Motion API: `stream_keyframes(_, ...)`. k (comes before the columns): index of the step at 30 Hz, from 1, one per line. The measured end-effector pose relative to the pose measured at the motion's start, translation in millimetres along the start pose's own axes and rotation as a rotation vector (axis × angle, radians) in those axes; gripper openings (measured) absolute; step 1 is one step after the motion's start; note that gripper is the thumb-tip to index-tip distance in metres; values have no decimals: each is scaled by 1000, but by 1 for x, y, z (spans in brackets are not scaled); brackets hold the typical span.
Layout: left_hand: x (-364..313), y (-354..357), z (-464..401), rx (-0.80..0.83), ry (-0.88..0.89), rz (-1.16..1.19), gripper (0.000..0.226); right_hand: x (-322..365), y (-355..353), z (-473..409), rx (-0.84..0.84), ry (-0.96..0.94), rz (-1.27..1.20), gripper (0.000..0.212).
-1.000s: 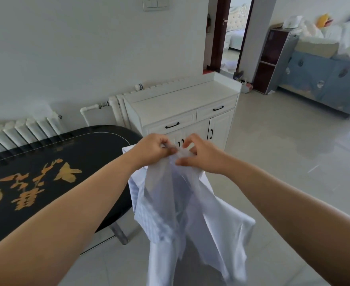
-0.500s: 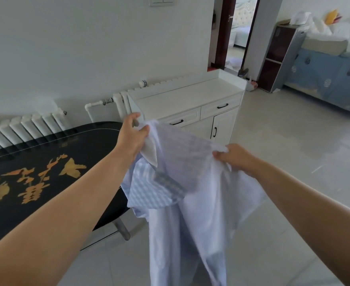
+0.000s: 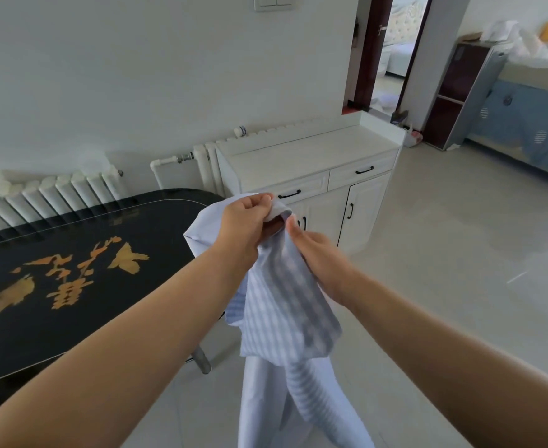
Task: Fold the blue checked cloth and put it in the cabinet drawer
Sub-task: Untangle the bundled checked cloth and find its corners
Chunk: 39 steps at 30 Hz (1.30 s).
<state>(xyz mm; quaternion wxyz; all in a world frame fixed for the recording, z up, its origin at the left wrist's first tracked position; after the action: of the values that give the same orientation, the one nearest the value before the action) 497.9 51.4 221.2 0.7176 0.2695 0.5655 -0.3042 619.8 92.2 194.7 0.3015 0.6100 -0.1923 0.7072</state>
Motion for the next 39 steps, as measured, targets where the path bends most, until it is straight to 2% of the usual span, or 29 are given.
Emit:
stream_keyframes(2,1,-1,-2,1,5,-7,11,3,3,1,82,-25,5,49)
stream_keyframes(3,2,-1,-3,17,7,0,11,5,3,0,101,-17,12,44)
stream_keyframes(6,7,-2,-7,90,16,28,18,3,-2,-9,134,23,94,53)
stream_keyframes(9,10,-3,-6,145,49,9,21,6,-8,-17,4,-68,366,29)
stream_keyframes(11,7,-14,-6,147,83,-95,28,15,-17,-21,-57,-115,479,17)
stream_keyframes(13,1,-35,-9,80,173,-470,38,28,-26,-21,-33,-155,569,18)
stream_keyframes(15,-10,-52,-3,24,286,-1110,54,36,-31,-20,26,-178,682,23)
stream_keyframes(17,-19,-50,10,-115,443,-1686,81,39,-26,-20,96,-189,794,25)
stream_keyframes(18,-23,-42,20,-150,620,-1823,91,40,-20,-19,130,-193,828,25)
stream_keyframes(19,-25,-30,29,-96,807,-1857,96,39,-14,-19,162,-198,833,23)
stream_keyframes(20,-25,-19,37,38,924,-1832,97,40,-10,-19,188,-192,811,18)
stream_keyframes(21,-23,-12,40,196,931,-1735,93,40,-7,-17,214,-182,767,11)
stream_keyframes(22,-20,-9,38,320,829,-1630,87,40,-5,-15,238,-170,720,11)
stream_keyframes(23,-17,-10,34,378,711,-1552,81,38,-6,-14,263,-157,673,16)
stream_keyframes(26,-5,-16,25,363,568,-1549,62,39,-15,-7,322,-41,538,14)
stream_keyframes(28,1,-17,24,360,562,-1501,47,40,-27,-9,364,85,500,29)
stream_keyframes(31,3,-28,23,305,635,-1410,24,36,-55,-14,338,158,489,44)
stream_keyframes(33,2,-39,22,275,652,-1339,26,22,-74,-14,369,203,347,49)
stream_keyframes(36,3,-49,22,234,626,-1280,32,-7,-91,-14,329,261,149,69)
stream_keyframes(39,2,-49,23,212,614,-1258,33,-31,-87,-16,224,253,-182,59)
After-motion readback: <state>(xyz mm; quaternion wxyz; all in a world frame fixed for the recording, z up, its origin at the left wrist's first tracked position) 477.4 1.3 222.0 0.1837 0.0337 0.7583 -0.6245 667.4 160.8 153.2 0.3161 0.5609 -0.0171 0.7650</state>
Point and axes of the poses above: each hand's wrist, its own z-axis away from the middle knuckle, its own y-axis out of the palm, x = y × z, the point moved 2 cm from there along -z, towards the middle knuckle, and after that the axes turned 11 degrees about -z, right-handed, at the moved point
